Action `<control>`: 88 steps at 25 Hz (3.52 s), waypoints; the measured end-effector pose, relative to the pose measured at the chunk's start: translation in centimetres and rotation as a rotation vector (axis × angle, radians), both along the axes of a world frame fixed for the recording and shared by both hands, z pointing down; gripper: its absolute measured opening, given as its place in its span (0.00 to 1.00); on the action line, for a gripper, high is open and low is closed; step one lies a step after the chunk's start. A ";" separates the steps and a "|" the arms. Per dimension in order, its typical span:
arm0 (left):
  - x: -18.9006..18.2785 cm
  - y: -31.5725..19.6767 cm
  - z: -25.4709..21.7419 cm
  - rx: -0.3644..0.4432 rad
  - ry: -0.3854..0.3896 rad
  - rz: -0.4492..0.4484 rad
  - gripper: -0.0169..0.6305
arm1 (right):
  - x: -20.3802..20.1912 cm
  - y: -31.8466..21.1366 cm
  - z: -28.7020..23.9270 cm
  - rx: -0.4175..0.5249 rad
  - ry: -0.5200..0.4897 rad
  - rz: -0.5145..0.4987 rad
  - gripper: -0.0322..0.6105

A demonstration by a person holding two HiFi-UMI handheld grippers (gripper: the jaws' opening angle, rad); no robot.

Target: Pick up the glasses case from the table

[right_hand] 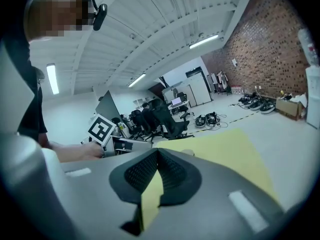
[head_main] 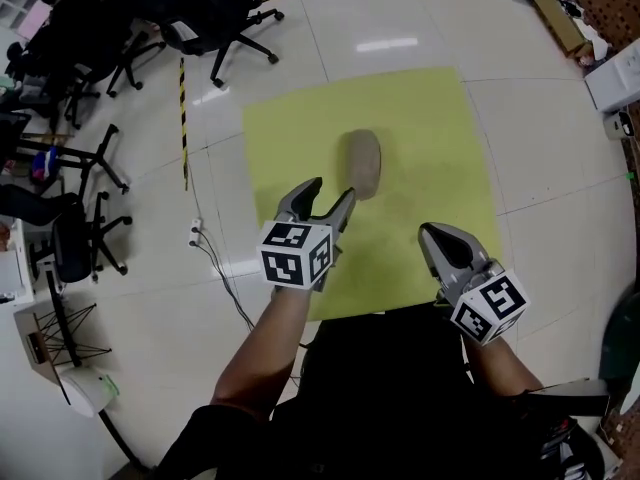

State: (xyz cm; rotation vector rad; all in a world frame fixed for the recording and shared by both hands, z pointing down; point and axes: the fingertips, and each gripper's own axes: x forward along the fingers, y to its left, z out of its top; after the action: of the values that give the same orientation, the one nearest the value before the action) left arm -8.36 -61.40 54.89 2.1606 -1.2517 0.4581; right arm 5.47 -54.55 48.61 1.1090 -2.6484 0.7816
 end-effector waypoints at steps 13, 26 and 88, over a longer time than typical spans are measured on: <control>3.2 -5.9 9.1 -0.151 -0.077 -0.036 0.63 | 2.0 -2.5 5.7 -0.092 -0.031 -0.039 0.05; 5.0 -6.8 15.6 -0.285 -0.155 -0.017 0.70 | 3.8 -2.9 9.2 -0.165 -0.055 0.016 0.05; -6.5 16.6 -16.0 0.265 0.387 0.153 0.62 | -11.0 11.5 -7.1 0.215 0.006 0.031 0.05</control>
State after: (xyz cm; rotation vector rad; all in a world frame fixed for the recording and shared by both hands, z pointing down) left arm -14.82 -44.84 38.92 2.4285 -0.9779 -0.0754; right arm -5.56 -43.04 41.49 1.2023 -2.7680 0.5056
